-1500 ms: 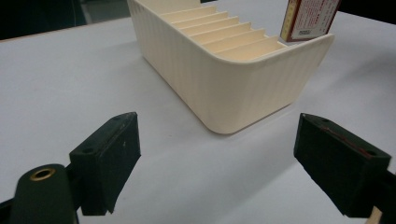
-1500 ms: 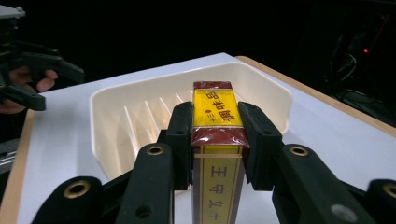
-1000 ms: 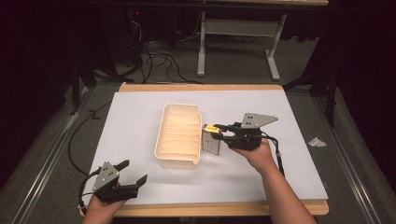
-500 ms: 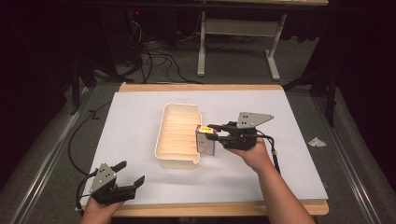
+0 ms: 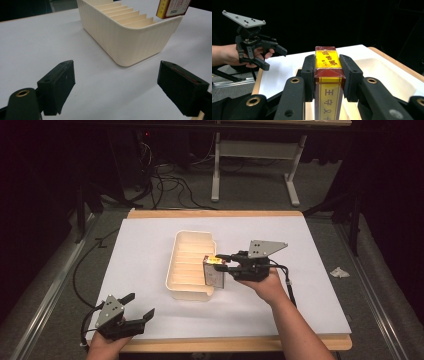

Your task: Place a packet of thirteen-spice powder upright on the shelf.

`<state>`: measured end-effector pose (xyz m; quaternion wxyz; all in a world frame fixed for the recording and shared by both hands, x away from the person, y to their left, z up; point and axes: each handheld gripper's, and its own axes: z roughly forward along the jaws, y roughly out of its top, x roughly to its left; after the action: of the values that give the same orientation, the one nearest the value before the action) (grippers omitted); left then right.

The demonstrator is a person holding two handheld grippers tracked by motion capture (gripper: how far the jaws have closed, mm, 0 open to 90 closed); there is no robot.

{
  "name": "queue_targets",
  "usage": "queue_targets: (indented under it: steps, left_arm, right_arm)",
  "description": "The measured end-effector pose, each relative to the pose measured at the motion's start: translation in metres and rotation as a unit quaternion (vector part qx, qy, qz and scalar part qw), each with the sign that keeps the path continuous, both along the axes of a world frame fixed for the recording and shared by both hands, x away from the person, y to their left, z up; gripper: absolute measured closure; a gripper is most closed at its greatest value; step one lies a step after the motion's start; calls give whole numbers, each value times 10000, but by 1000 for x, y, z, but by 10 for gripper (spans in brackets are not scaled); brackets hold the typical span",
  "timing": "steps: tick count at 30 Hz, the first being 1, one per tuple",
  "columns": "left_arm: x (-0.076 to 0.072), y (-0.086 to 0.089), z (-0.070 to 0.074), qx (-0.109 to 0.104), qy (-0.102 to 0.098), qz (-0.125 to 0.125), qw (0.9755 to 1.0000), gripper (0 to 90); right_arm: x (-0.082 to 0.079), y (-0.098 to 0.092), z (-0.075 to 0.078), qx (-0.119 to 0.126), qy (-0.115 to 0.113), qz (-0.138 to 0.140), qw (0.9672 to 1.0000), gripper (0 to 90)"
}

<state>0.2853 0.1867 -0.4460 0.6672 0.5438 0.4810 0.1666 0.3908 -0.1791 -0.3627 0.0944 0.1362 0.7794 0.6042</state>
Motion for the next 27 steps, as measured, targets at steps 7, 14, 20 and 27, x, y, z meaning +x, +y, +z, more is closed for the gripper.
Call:
queue_targets:
  steps: [7,14,20,27]
  left_arm:
    - [0,0,0,1,-1,9,10000,153]
    - [0,0,0,10,4,4,10000,153]
    - [-1,0,-1,22,5,6,10000,153]
    - [-1,1,-1,10,3,21,10000,153]
  right_arm:
    - [0,5,0,14,52,76,10000,686]
    - [0,12,-1,42,53,202,9998,687]
    - [0,17,-2,83,62,254,9996,687]
    - [0,26,-3,80,28,310,9995,687]
